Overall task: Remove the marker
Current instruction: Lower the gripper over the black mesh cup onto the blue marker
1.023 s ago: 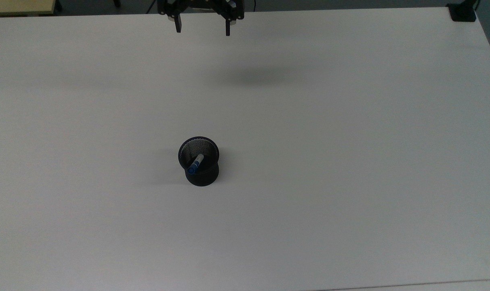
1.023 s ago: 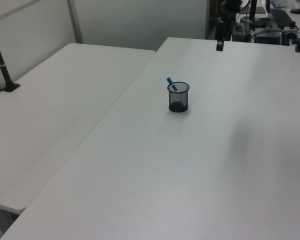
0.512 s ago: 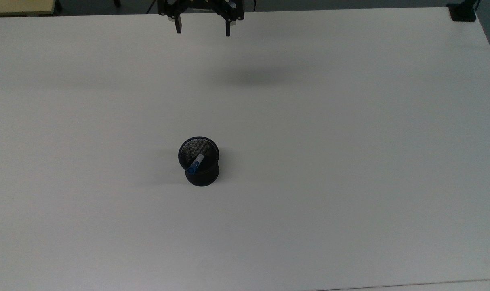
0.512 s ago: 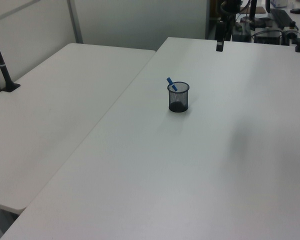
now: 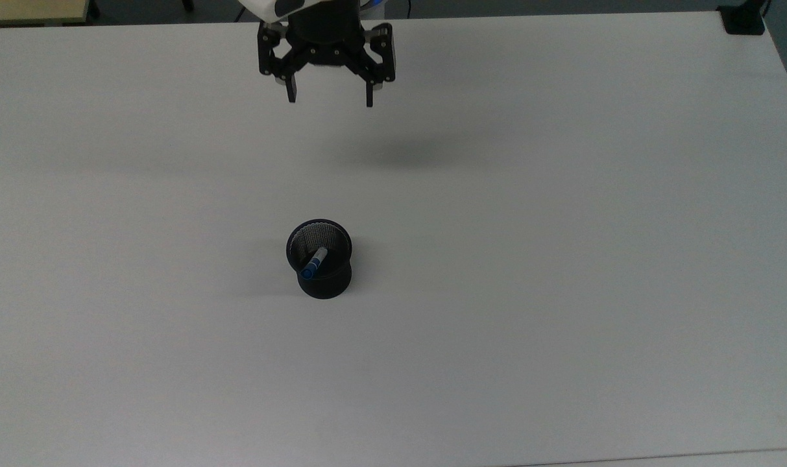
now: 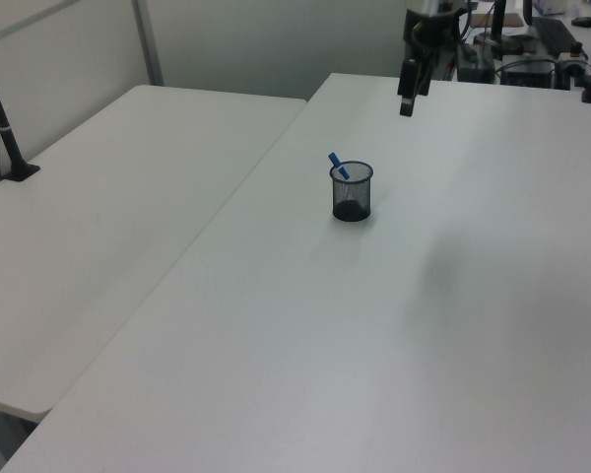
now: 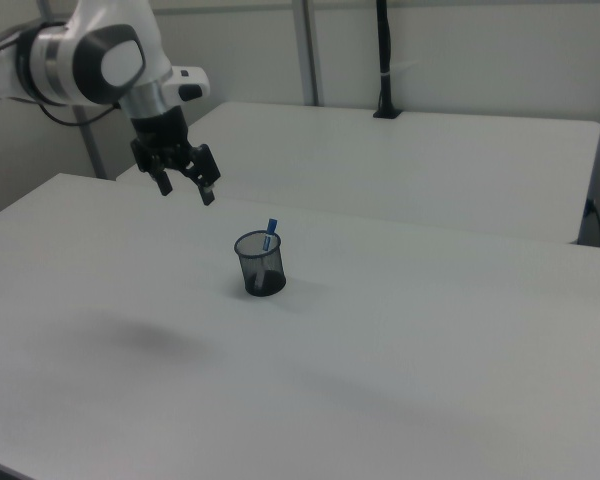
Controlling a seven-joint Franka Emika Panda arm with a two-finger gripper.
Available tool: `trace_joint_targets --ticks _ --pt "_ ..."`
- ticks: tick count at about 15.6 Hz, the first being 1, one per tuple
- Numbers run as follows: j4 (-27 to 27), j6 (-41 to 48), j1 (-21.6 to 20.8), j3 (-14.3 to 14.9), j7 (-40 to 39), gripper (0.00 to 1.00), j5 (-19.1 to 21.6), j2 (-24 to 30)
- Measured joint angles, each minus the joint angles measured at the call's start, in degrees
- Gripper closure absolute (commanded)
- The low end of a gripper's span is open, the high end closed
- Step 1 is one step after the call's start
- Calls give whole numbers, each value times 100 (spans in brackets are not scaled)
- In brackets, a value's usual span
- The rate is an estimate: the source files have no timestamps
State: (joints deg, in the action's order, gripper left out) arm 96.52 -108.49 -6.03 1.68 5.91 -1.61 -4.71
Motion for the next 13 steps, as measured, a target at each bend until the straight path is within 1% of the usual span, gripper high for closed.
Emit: trace_joint_targets --ticks 3,6,8,10,12,13 --pt "5 -765 3 4 2 0 -29 -320" --pt "14 -1593 26 7 2 0 -224 -715" --pt "15 -2087 55 9 2 0 -274 -988" --pt "12 -2564 64 35 2 3 -279 -1230" --pt "11 -2912 70 55 82 12 -293 -1391" --pt "11 -3031 75 61 180 15 -392 -1472"
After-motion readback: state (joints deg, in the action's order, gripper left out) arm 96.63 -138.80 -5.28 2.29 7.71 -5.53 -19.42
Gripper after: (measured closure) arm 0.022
